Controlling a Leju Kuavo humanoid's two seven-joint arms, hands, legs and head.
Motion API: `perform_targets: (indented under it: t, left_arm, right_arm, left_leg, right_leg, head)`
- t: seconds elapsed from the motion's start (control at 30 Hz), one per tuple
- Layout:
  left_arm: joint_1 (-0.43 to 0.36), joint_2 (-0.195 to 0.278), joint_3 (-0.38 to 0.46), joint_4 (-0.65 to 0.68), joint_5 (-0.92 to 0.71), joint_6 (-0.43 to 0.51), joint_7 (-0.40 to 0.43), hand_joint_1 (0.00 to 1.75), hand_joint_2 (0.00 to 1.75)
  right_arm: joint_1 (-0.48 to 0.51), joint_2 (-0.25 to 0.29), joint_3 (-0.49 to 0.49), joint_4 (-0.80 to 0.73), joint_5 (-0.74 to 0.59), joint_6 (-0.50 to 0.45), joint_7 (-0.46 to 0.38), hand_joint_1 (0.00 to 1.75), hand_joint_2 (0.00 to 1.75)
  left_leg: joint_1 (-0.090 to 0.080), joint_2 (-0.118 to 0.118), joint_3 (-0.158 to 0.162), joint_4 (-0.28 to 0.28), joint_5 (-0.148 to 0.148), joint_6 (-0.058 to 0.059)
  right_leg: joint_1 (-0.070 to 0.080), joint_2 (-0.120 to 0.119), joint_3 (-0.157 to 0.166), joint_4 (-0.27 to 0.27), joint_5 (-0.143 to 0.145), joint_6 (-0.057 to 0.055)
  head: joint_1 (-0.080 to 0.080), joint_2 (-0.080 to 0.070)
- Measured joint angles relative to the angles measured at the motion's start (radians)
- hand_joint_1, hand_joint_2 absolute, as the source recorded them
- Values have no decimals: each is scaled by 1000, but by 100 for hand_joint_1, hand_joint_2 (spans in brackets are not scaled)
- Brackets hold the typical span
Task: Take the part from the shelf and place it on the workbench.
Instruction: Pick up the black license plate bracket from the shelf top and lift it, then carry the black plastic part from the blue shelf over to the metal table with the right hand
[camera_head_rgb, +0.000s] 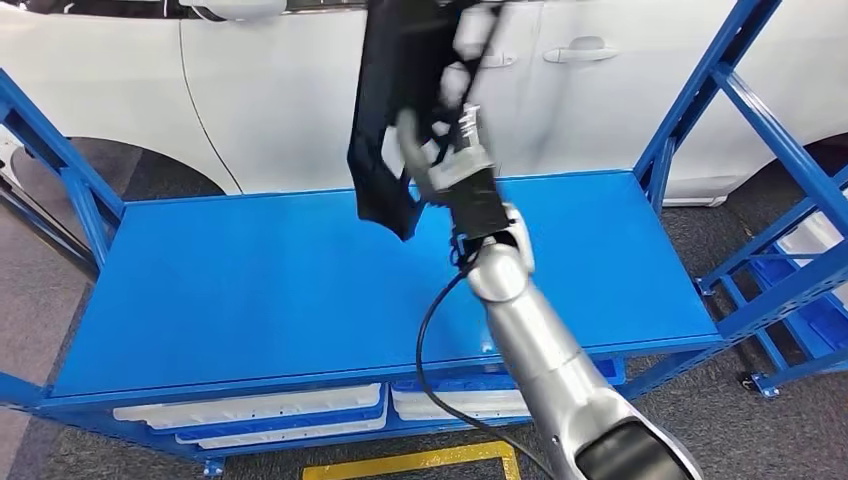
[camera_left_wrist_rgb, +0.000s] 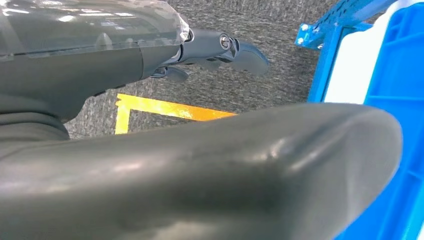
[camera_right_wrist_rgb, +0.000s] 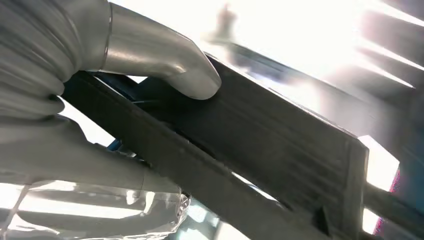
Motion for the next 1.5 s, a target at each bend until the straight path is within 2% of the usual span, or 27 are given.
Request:
perform_targets:
  t: [0.07,0.13,0.17,0.23,0.3,0.33,0.37,0.4,0.47,0.53,0.63,0.67,0.73,0.8,0.83,0.87,0.9,0.97,1.03,1.13,1.17,1.23,1.3,1.33,1.37,1.4,1.5]
  left_arm:
    - [3,3,0,0,11,-9,1,0,0]
    - [6,10,2,0,22,-14,2,0,0]
    - [6,14,2,0,25,-16,1,0,0]
    - [5,20,3,0,27,-22,0,0,0]
    - [5,24,3,0,24,-27,-2,0,0]
    - [5,27,3,0,20,-28,-2,0,0]
    - [5,29,2,0,17,-29,-2,0,0]
    - [4,32,1,0,12,-29,-2,0,0]
    - [-1,37,0,0,8,-29,-2,0,0]
    - [-6,40,-1,0,7,-29,-2,0,0]
    - [-6,41,-2,0,8,-23,2,0,0]
    - [-6,41,-2,0,8,-18,6,0,0]
    - [-4,42,-2,0,11,-6,19,0,0]
    - [2,42,-1,0,15,8,36,0,0]
    - [6,42,-1,0,16,14,43,0,0]
    - [8,42,0,0,17,20,50,0,0]
    - [10,42,0,0,17,25,56,0,0]
    - [13,42,1,0,14,31,64,0,0]
    - [15,43,1,0,10,33,69,0,0]
    - [16,44,1,0,6,37,71,0,0]
    - [16,44,1,0,3,37,71,0,0]
    - [18,45,0,0,-6,37,73,0,0]
    - [20,45,-2,0,-15,37,81,0,0]
    - [21,44,-3,0,-18,36,86,0,0]
    - [22,42,-4,0,-19,36,91,0,0]
    - [22,41,-5,0,-19,34,96,0,0]
    - [20,34,-6,0,-16,24,105,0,0]
  right_arm:
    - [54,-28,-44,-182,-173,138,-63,175,175]
    - [125,-47,-71,-335,-367,331,-111,175,175]
    - [154,-52,-76,-394,-452,418,-116,175,175]
    - [200,-62,-81,-483,-570,549,-111,175,175]
    - [250,-74,-79,-532,-625,642,-109,175,175]
    - [278,-80,-75,-548,-641,688,-113,175,175]
    - [305,-84,-68,-561,-649,728,-118,175,175]
    - [328,-86,-59,-573,-653,760,-123,175,175]
    - [357,-89,-41,-593,-651,790,-131,175,175]
    - [372,-92,-32,-607,-650,795,-133,175,175]
    - [384,-95,-28,-618,-651,803,-131,175,175]
    - [387,-96,-26,-620,-647,806,-129,175,175]
    - [391,-100,-21,-622,-633,813,-124,175,175]
    - [399,-106,-12,-619,-618,817,-123,175,175]
    - [404,-110,-8,-616,-615,816,-124,175,175]
    - [406,-114,-5,-613,-615,815,-127,175,175]
    - [407,-118,-4,-609,-616,812,-129,175,175]
    - [408,-124,-4,-599,-618,806,-135,175,175]
    - [411,-127,-3,-591,-618,804,-141,175,175]
    - [419,-130,0,-581,-617,802,-146,175,175]
    - [420,-131,3,-577,-616,800,-147,175,175]
    - [424,-131,9,-572,-608,791,-151,175,175]
    - [434,-131,13,-569,-594,783,-162,175,175]
    - [440,-131,13,-567,-589,781,-167,175,175]
    - [446,-131,14,-564,-588,782,-171,175,175]
    - [450,-132,15,-563,-591,783,-173,175,175]
    - [454,-134,19,-562,-607,787,-171,175,175]
  left_leg:
    - [-2,1,1,-1,-3,-9]
    - [-2,6,6,-2,-11,-20]
    - [-3,10,2,14,-25,-25]
    - [-2,17,-34,103,-78,-32]
    - [0,20,-96,236,-133,-37]
    - [0,21,-116,276,-141,-38]
    - [0,21,-118,276,-129,-39]
    - [0,21,-99,235,-100,-38]
    - [-2,21,-30,94,-37,-31]
    - [-6,20,13,8,-13,-20]
    - [-6,20,15,-5,-7,-3]
    - [-4,21,15,-8,-1,3]
    - [-1,24,11,-12,6,12]
    - [-2,26,3,-10,10,15]
    - [-2,26,-1,-9,12,15]
    - [-2,27,-6,-6,14,15]
    - [-2,26,-10,-4,16,14]
    - [-3,24,-16,-1,21,8]
    - [-5,23,-20,1,29,-3]
    - [-3,23,-26,-1,39,-21]
    - [-2,23,-30,6,30,-27]
    - [0,23,-55,73,-32,-35]
    - [1,24,-94,199,-120,-42]
    - [1,24,-104,250,-147,-44]
    - [1,24,-99,269,-156,-44]
    - [1,24,-73,248,-147,-43]
    - [-2,22,67,44,-95,-29]
  right_leg:
    - [5,1,14,-33,0,-5]
    - [0,5,19,-42,0,-12]
    - [-3,6,23,-46,1,-17]
    - [-8,6,32,-53,1,-24]
    - [-6,5,35,-52,-1,-28]
    - [-5,5,35,-52,-2,-29]
    - [-4,6,36,-51,-3,-29]
    - [-4,7,36,-50,-4,-28]
    - [-1,11,37,-45,-8,-23]
    - [2,13,36,-40,-11,-14]
    - [2,13,33,-36,-10,1]
    - [1,12,29,-25,-21,6]
    - [-2,10,-1,54,-80,15]
    - [-6,8,-52,184,-150,22]
    - [-7,7,-67,228,-165,24]
    - [-9,7,-65,236,-161,25]
    - [-10,6,-43,203,-140,25]
    - [-10,5,38,66,-87,18]
    - [-5,6,85,-28,-59,8]
    - [-1,5,81,-40,-43,-7]
    - [-3,4,78,-44,-36,-13]
    - [-7,0,67,-52,-18,-25]
    - [-4,-3,48,-51,-4,-31]
    - [-2,-3,37,-50,4,-31]
    - [-1,-3,26,-49,11,-31]
    - [0,-3,14,-47,19,-30]
    - [2,-2,-12,-36,37,-19]
  head:
    - [0,0]
    - [0,0]
    - [0,0]
    - [-1,0]
    - [-1,0]
    - [-1,0]
    - [-1,0]
    - [-1,0]
    - [-1,0]
    - [-1,0]
    - [0,0]
    - [0,0]
    - [0,0]
    - [0,0]
    - [0,0]
    - [0,0]
    - [0,0]
    - [0,0]
    - [-1,0]
    - [-1,0]
    - [-1,0]
    - [-1,0]
    - [-1,0]
    - [-1,0]
    - [-1,0]
    - [-1,0]
    - [-1,0]
